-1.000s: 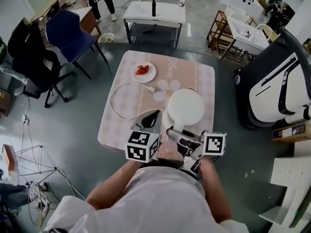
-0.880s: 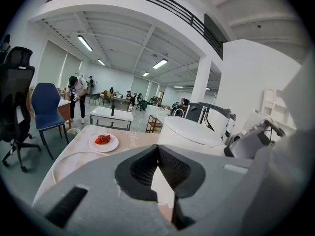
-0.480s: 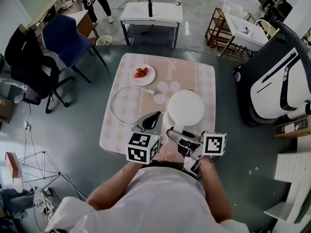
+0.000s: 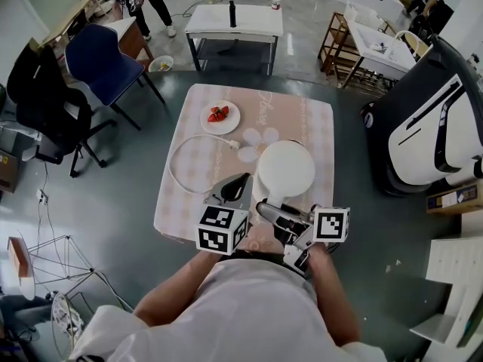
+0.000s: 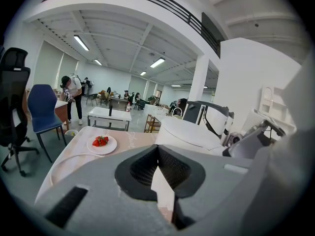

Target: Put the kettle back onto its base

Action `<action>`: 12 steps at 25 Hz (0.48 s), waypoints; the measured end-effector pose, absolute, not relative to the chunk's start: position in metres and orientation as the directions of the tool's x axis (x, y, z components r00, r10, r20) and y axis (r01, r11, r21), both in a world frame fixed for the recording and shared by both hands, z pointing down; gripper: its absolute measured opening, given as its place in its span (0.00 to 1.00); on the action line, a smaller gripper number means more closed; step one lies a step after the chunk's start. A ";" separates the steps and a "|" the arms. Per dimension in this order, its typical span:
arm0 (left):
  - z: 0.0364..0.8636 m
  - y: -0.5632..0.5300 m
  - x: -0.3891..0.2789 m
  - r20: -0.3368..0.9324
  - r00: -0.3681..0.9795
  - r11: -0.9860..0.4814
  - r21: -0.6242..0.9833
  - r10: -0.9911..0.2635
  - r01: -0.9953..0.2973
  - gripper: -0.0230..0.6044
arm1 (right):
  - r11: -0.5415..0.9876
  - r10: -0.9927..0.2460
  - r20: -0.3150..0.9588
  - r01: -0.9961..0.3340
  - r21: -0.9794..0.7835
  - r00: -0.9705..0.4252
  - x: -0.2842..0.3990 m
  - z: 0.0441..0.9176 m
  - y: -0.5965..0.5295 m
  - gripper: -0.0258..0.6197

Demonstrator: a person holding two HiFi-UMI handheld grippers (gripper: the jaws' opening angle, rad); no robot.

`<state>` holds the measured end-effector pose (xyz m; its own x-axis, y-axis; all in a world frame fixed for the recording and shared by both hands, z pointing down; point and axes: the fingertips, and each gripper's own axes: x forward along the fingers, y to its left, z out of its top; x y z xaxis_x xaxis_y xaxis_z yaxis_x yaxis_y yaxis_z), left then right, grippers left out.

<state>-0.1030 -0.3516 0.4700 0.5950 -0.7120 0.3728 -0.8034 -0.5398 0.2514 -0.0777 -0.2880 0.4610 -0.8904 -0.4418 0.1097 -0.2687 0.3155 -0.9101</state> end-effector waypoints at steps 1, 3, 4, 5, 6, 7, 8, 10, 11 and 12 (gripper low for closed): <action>0.470 -0.351 -0.103 0.373 0.594 -0.539 0.252 -0.712 -0.804 0.04 | 0.318 -0.440 0.108 -0.268 -0.909 -0.891 -0.077 0.460 -0.287 0.36; 0.471 -0.351 -0.102 0.375 0.594 -0.537 0.253 -0.712 -0.804 0.04 | 0.322 -0.439 0.111 -0.271 -0.907 -0.892 -0.076 0.461 -0.287 0.36; 0.472 -0.351 -0.102 0.376 0.593 -0.537 0.254 -0.712 -0.805 0.04 | 0.321 -0.439 0.114 -0.274 -0.907 -0.891 -0.075 0.462 -0.287 0.36; 0.471 -0.351 -0.102 0.376 0.593 -0.537 0.253 -0.711 -0.805 0.05 | 0.319 -0.440 0.116 -0.276 -0.907 -0.890 -0.074 0.463 -0.288 0.36; 0.471 -0.351 -0.102 0.376 0.594 -0.538 0.252 -0.711 -0.804 0.04 | 0.316 -0.441 0.117 -0.276 -0.908 -0.890 -0.073 0.464 -0.288 0.36; 0.471 -0.350 -0.101 0.376 0.593 -0.538 0.251 -0.711 -0.805 0.04 | 0.312 -0.442 0.118 -0.276 -0.909 -0.889 -0.073 0.466 -0.288 0.36; 0.470 -0.349 -0.101 0.376 0.593 -0.538 0.250 -0.712 -0.805 0.05 | 0.307 -0.442 0.121 -0.277 -0.910 -0.889 -0.073 0.468 -0.288 0.36; 0.470 -0.349 -0.102 0.377 0.590 -0.536 0.248 -0.714 -0.807 0.04 | 0.311 -0.437 0.123 -0.278 -0.909 -0.891 -0.075 0.470 -0.287 0.36; 0.470 -0.349 -0.103 0.377 0.588 -0.533 0.247 -0.716 -0.809 0.05 | 0.322 -0.431 0.118 -0.275 -0.906 -0.895 -0.076 0.469 -0.286 0.36; 0.471 -0.349 -0.104 0.378 0.585 -0.531 0.246 -0.718 -0.811 0.04 | 0.332 -0.424 0.113 -0.270 -0.904 -0.898 -0.077 0.469 -0.286 0.36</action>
